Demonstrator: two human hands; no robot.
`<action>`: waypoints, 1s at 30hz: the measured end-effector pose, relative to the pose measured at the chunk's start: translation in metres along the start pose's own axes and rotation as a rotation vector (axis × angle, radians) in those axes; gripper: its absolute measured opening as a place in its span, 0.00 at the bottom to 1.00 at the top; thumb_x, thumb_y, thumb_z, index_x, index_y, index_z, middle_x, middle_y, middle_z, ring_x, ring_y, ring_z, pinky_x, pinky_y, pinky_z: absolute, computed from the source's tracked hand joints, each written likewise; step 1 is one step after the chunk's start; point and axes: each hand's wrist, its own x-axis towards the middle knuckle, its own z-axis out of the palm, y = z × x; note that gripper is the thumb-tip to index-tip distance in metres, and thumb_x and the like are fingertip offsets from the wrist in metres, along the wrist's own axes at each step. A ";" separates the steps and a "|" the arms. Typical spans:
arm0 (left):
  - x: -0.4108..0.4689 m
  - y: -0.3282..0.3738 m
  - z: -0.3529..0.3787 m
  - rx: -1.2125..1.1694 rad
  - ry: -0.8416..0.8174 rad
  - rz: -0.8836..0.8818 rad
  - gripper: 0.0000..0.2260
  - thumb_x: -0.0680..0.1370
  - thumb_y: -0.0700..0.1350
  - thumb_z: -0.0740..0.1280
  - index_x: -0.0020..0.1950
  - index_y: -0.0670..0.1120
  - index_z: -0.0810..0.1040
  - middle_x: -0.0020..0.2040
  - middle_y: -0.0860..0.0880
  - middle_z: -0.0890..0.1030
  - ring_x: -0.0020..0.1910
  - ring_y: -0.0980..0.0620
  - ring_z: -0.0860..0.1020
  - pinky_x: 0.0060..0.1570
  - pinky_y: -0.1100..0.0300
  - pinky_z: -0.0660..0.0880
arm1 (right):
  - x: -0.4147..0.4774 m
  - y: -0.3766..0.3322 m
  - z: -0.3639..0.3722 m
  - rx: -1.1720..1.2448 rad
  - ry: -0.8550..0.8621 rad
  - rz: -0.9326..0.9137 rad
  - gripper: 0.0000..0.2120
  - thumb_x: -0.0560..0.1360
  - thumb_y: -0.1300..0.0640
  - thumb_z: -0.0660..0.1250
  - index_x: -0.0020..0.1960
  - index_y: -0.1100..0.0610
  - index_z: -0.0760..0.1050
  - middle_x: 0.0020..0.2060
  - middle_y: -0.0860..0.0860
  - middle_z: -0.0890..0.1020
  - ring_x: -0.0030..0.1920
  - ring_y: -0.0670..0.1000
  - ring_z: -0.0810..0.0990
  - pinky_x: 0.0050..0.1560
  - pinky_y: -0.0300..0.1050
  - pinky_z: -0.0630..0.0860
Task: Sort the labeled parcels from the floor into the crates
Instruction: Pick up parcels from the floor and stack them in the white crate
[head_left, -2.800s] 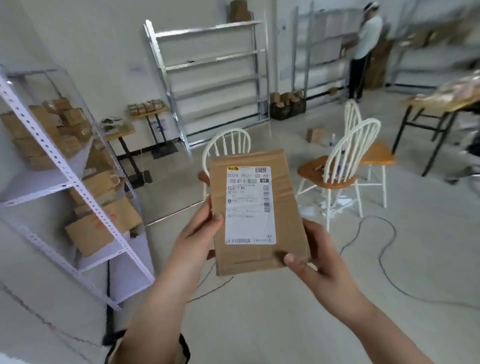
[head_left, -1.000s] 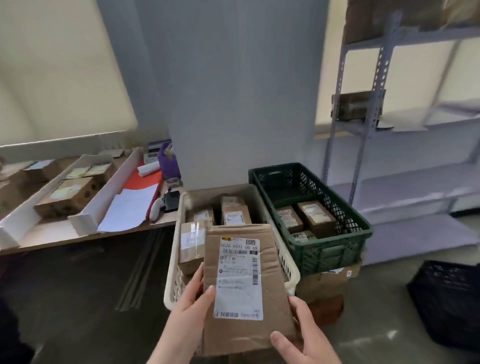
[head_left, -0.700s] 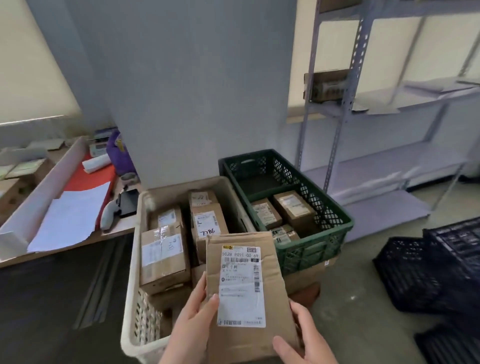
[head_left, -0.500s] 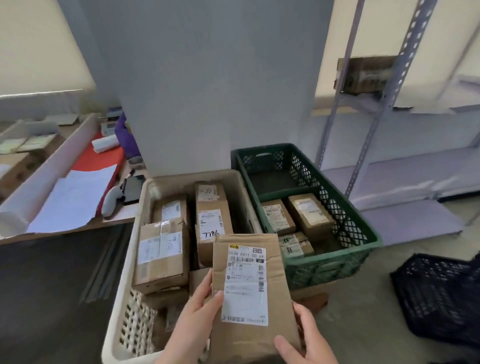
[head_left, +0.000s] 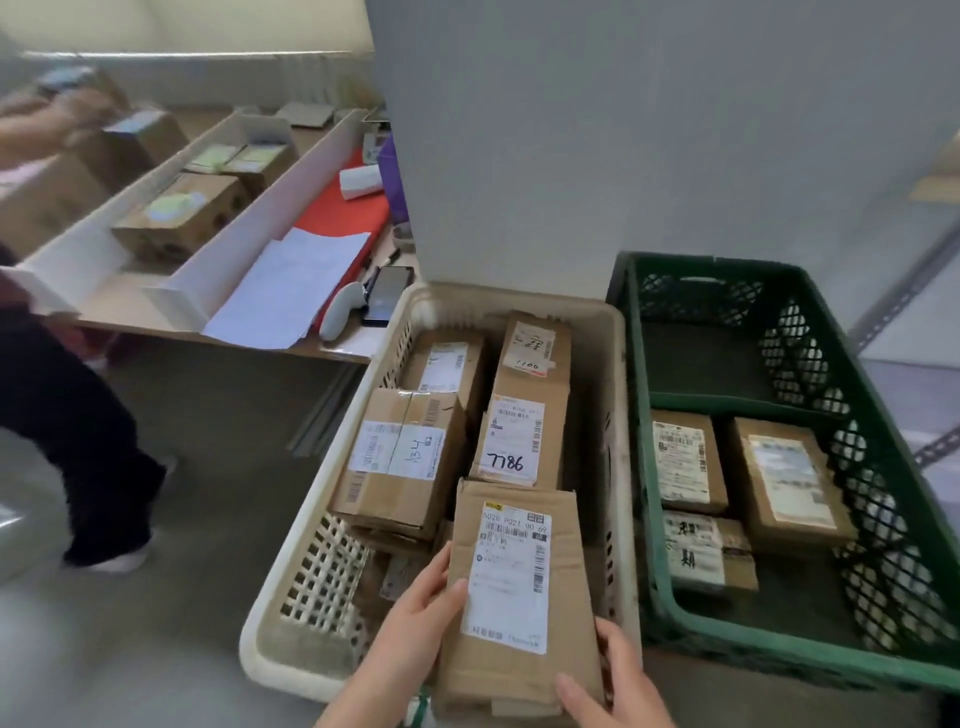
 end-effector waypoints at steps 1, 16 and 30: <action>0.005 -0.001 -0.003 0.005 -0.004 -0.012 0.24 0.78 0.45 0.66 0.72 0.55 0.67 0.53 0.56 0.84 0.53 0.56 0.81 0.57 0.54 0.76 | 0.003 0.000 0.003 -0.006 -0.009 0.011 0.34 0.71 0.43 0.69 0.70 0.47 0.55 0.58 0.38 0.71 0.54 0.36 0.73 0.42 0.23 0.69; 0.039 -0.025 -0.036 0.164 -0.059 0.003 0.20 0.79 0.41 0.64 0.65 0.63 0.67 0.59 0.52 0.79 0.47 0.59 0.79 0.40 0.69 0.75 | 0.028 -0.015 0.033 -0.179 -0.130 0.082 0.39 0.74 0.42 0.65 0.76 0.49 0.48 0.74 0.45 0.59 0.73 0.45 0.60 0.71 0.37 0.55; 0.056 -0.011 -0.049 0.374 -0.185 0.015 0.22 0.74 0.49 0.70 0.66 0.57 0.69 0.57 0.55 0.78 0.55 0.58 0.78 0.54 0.59 0.76 | 0.026 -0.023 0.029 -0.183 -0.056 0.083 0.37 0.73 0.52 0.69 0.75 0.49 0.54 0.70 0.43 0.67 0.70 0.44 0.66 0.70 0.38 0.61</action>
